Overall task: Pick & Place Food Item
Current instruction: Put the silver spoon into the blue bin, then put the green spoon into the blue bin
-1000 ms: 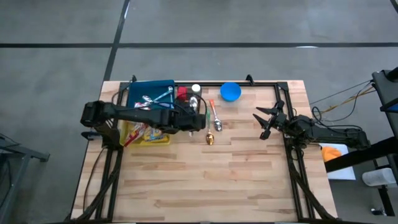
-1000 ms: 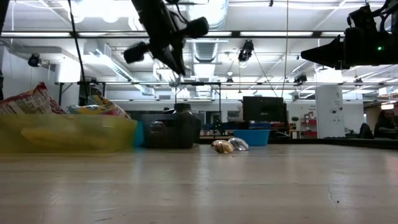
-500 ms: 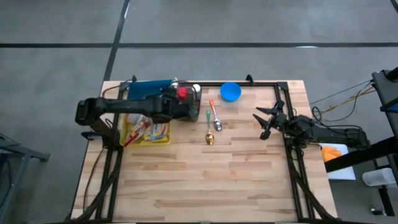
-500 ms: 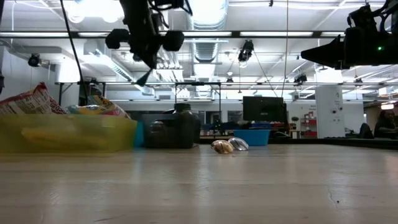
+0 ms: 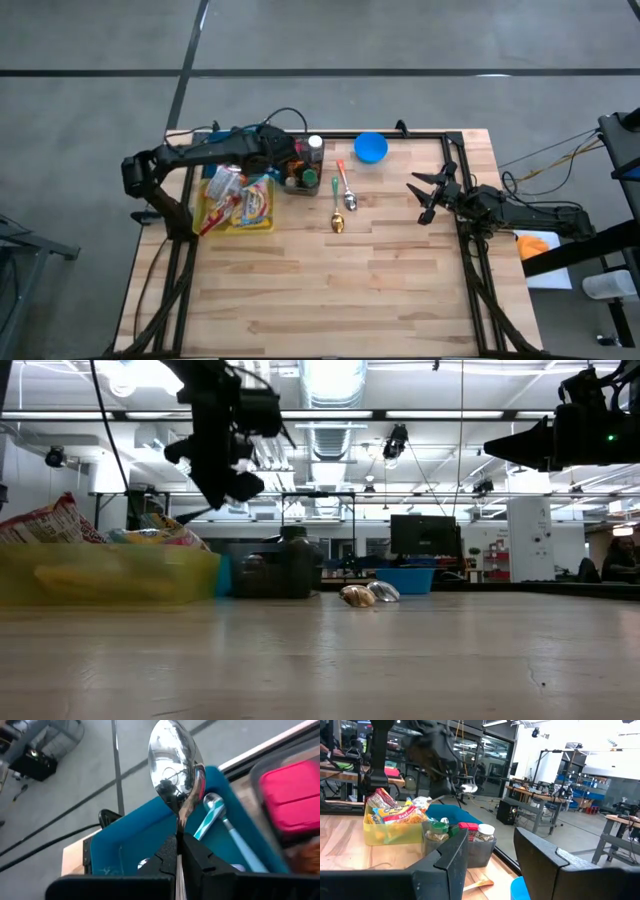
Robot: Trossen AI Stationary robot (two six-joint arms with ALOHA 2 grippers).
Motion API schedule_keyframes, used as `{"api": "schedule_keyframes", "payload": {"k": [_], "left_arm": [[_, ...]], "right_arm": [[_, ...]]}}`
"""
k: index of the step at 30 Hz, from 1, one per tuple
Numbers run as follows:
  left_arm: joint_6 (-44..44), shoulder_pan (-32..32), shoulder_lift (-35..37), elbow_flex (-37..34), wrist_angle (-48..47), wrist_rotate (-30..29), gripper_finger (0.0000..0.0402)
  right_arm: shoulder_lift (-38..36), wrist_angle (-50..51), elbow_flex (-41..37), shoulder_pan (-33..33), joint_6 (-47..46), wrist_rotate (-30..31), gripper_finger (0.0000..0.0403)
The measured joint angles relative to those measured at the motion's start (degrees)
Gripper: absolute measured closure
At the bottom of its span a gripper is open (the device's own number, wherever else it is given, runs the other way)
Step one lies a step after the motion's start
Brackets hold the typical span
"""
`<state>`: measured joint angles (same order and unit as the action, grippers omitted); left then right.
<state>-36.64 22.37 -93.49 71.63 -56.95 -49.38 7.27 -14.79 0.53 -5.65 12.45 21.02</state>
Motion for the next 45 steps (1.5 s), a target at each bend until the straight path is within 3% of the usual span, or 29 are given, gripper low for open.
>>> {"api": "schedule_keyframes", "payload": {"k": [13,32,45], "left_arm": [[16.6,9.5,0.0,-9.5,17.3,7.0,0.0395],[16.7,14.8,0.0,-13.6,21.2,19.0,0.0393],[16.7,15.5,0.0,-13.8,21.6,21.1,0.0288]], "right_arm": [[0.0,0.0,0.0,0.0,0.0,0.0,0.0246],[0.0,0.0,0.0,0.0,0.0,0.0,0.0246],[0.0,0.0,0.0,0.0,0.0,0.0,0.0246]]}}
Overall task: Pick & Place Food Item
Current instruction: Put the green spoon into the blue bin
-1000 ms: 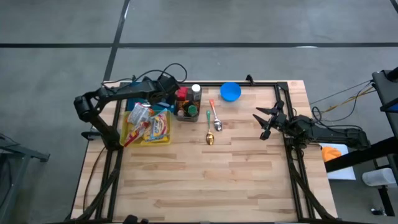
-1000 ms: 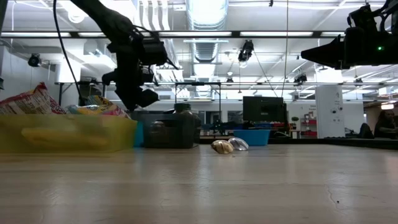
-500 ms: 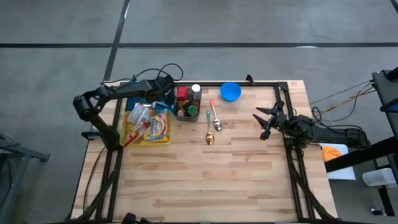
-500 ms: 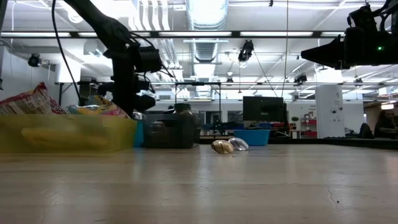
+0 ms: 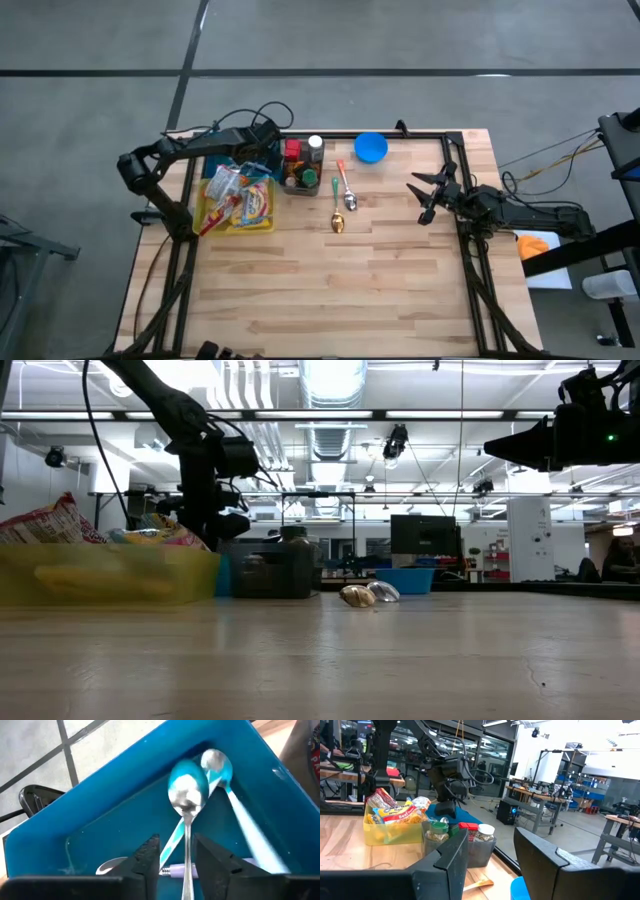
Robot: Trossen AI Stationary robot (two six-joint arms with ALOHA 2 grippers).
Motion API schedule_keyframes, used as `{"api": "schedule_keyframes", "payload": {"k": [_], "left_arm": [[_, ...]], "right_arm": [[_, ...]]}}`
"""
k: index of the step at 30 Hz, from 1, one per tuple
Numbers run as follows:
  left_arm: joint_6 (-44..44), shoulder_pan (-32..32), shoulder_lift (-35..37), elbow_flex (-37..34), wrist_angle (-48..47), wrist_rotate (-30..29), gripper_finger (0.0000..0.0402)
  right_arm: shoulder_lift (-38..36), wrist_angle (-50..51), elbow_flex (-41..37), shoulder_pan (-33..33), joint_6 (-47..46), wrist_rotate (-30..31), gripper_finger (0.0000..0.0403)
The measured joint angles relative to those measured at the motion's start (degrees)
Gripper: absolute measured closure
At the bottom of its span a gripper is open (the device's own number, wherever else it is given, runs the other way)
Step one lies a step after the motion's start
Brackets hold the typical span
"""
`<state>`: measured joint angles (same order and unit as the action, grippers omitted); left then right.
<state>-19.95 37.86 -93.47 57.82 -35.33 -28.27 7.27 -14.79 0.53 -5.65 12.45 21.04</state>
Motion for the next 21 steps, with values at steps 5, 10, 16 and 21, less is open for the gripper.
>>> {"api": "schedule_keyframes", "payload": {"k": [5,10,16,21], "left_arm": [[0.0,0.0,0.0,0.0,0.0,0.0,0.0272],[0.1,0.0,0.0,0.0,0.0,0.0,0.0271],[0.1,0.0,0.0,0.0,0.0,0.0,0.0271],[0.7,-0.3,1.8,0.2,0.0,0.2,0.0271]], "right_arm": [[0.0,0.0,0.0,0.0,0.0,0.0,0.0246],[0.0,0.0,0.0,0.0,0.0,0.0,0.0246],[0.0,0.0,0.0,0.0,0.0,0.0,0.0246],[0.0,0.0,0.0,0.0,0.0,0.0,0.0246]]}}
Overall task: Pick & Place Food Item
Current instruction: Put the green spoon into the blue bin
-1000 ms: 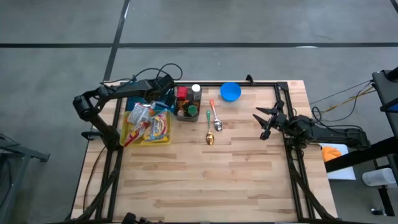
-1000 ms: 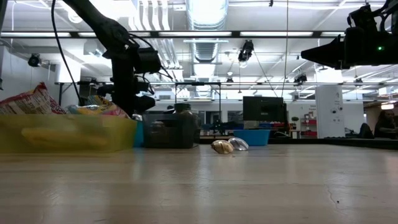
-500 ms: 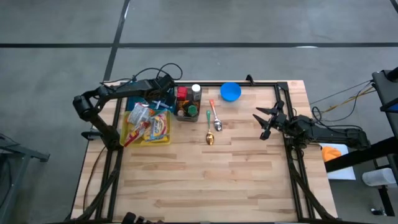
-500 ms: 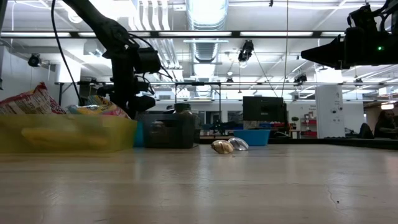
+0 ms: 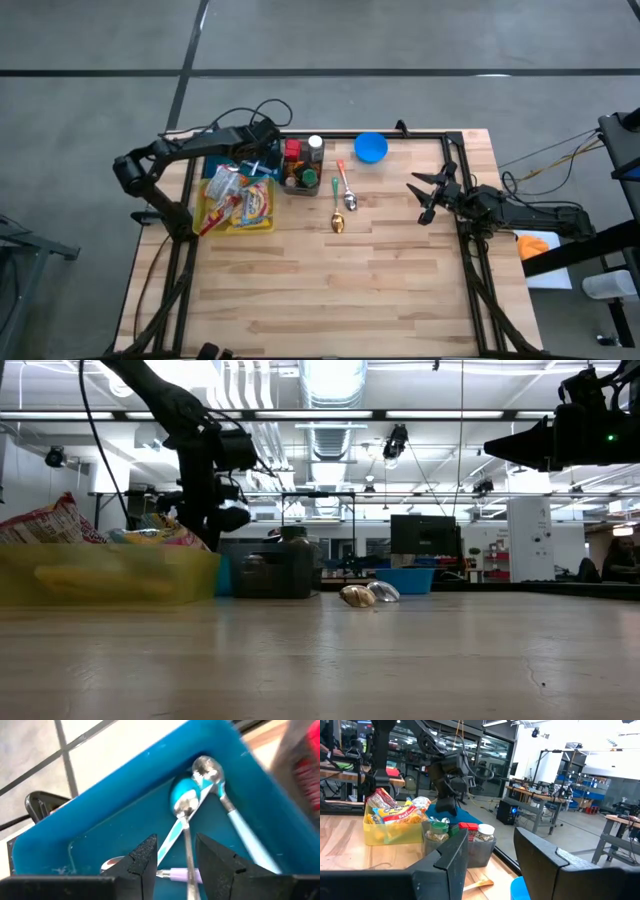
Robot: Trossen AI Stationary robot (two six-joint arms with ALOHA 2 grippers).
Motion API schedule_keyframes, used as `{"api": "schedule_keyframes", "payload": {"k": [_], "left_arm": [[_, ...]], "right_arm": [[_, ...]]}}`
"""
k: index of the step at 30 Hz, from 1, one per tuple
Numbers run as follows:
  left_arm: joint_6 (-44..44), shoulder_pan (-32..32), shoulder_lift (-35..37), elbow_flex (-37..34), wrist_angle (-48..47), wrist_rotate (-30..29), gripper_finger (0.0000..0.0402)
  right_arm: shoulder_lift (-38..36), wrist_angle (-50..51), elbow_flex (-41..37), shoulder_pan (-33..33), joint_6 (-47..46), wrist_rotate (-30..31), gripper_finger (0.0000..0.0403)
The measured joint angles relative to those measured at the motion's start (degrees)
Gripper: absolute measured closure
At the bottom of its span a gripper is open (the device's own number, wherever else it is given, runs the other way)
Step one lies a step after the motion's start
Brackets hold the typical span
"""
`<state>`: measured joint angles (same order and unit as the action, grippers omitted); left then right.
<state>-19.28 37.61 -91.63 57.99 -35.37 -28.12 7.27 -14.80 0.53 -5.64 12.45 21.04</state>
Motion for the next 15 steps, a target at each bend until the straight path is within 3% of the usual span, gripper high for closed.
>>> {"api": "schedule_keyframes", "payload": {"k": [5,9,15], "left_arm": [[-2.8,-1.0,4.5,0.2,0.0,2.9,0.0271],[-22.7,-3.4,8.9,0.2,-0.7,4.8,0.0271],[-30.4,-11.6,11.3,0.3,-0.6,-0.1,0.0271]], "right_arm": [[0.0,0.0,0.0,0.0,0.0,0.0,0.0246],[0.0,0.0,0.0,0.0,0.0,0.0,0.0246],[0.0,0.0,0.0,0.0,0.0,0.0,0.0246]]}}
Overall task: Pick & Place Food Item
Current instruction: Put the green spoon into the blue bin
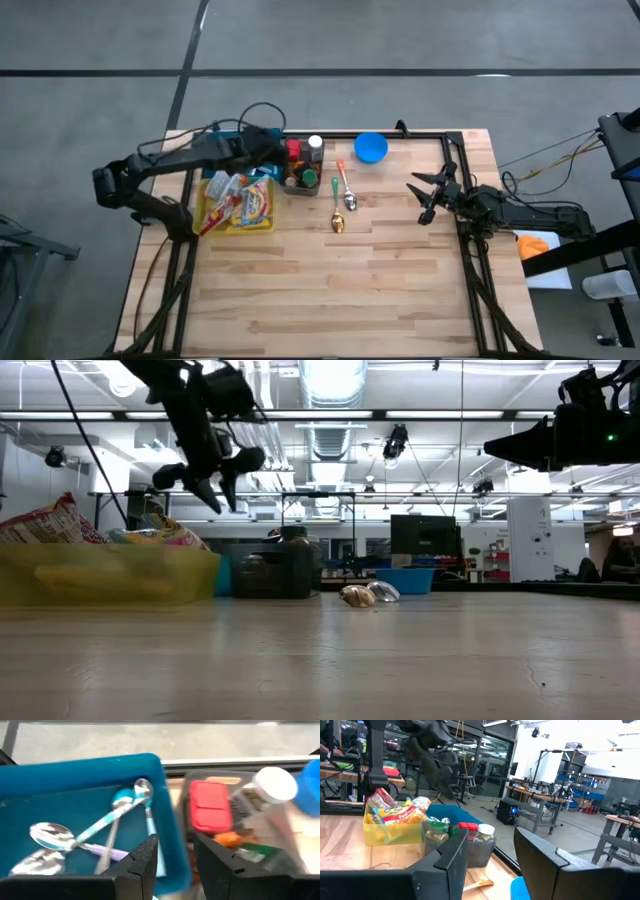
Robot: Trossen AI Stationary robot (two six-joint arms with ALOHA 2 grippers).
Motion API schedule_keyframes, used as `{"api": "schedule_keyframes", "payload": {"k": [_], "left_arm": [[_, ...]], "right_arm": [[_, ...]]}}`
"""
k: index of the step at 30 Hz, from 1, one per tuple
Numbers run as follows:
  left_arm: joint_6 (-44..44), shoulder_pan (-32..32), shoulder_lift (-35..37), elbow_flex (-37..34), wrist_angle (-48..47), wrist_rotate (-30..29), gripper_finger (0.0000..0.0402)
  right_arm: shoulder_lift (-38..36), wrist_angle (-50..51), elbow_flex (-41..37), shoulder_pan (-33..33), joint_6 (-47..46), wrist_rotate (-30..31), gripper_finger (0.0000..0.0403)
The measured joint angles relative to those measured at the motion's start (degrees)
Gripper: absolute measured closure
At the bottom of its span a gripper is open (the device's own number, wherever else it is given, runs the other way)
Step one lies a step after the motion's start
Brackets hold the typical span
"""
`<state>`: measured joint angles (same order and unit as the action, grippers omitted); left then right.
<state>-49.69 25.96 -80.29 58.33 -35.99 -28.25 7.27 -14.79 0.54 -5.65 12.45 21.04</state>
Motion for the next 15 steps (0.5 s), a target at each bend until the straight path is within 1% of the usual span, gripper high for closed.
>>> {"api": "schedule_keyframes", "payload": {"k": [3,8,10,12,15], "left_arm": [[-3.9,-4.6,-0.2,0.5,0.3,-2.0,0.0271],[-10.9,-11.6,-0.6,1.3,2.8,-2.5,0.0271],[-13.7,-14.6,-0.9,1.7,4.1,-4.4,0.0271],[-16.1,-17.5,-2.1,2.4,3.8,-6.6,0.0271],[-19.9,-21.4,-5.1,4.1,3.6,-8.2,0.0271]], "right_arm": [[0.0,0.0,0.0,0.0,0.0,0.0,0.0246],[0.0,0.0,0.0,0.0,0.0,0.0,0.0246],[0.0,0.0,0.0,0.0,0.0,0.0,0.0246],[0.0,0.0,0.0,0.0,0.0,0.0,0.0246],[0.0,0.0,0.0,0.0,0.0,0.0,0.0246]]}}
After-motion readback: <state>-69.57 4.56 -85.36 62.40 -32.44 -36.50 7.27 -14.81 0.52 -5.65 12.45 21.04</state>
